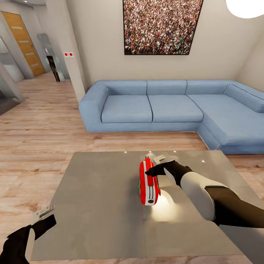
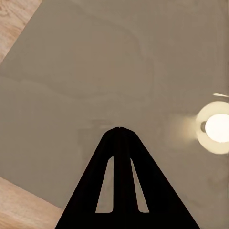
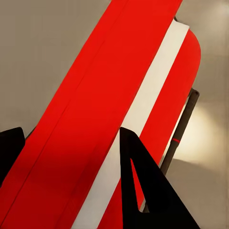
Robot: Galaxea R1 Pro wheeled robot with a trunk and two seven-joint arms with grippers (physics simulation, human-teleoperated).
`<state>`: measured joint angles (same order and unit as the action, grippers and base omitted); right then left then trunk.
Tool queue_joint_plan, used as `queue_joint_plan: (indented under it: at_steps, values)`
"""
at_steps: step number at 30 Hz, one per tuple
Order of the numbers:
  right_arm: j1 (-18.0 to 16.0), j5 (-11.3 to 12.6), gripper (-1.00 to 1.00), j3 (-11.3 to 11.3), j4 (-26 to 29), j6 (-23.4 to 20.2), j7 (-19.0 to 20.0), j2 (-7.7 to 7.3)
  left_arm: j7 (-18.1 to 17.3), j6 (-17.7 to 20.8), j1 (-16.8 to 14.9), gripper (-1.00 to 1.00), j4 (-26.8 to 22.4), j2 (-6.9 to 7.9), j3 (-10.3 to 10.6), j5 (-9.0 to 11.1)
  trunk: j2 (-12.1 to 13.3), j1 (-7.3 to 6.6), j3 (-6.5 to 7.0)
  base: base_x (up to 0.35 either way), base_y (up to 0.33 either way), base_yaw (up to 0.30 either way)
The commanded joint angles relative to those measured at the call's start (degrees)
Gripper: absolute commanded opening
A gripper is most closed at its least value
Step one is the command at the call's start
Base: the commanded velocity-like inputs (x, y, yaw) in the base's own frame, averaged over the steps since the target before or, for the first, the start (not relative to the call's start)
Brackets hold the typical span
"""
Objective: Turn on the radio receiver that's on the table in the living room.
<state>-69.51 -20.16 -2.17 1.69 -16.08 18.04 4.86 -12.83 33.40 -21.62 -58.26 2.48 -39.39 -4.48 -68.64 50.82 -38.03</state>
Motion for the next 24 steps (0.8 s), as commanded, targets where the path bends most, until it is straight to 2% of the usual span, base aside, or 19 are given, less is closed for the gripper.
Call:
queue_joint_plan:
  at_steps: [1,7,24]
  values:
    - [-0.01,0.12,-1.0,-0.29,0.04,0.01,-0.02,0.01,0.0,0.0,0.0,-1.0,0.03,-0.01,0.01,0.0,0.0,0.0,0.0,0.0,0.0,0.0]
    - [-0.01,0.12,-1.0,-0.29,-0.02,0.34,0.46,-0.03,-0.03,0.0,0.0,-1.0,-0.01,0.04,-0.06,0.0,0.0,0.0,0.0,0.0,0.0,0.0]
    - [-0.01,0.12,-1.0,-0.29,-0.29,0.65,0.5,-0.03,-0.03,-0.06,0.0,-1.0,0.06,-0.02,-0.16,0.0,-6.82,3.73,-3.05,0.0,0.0,0.0]
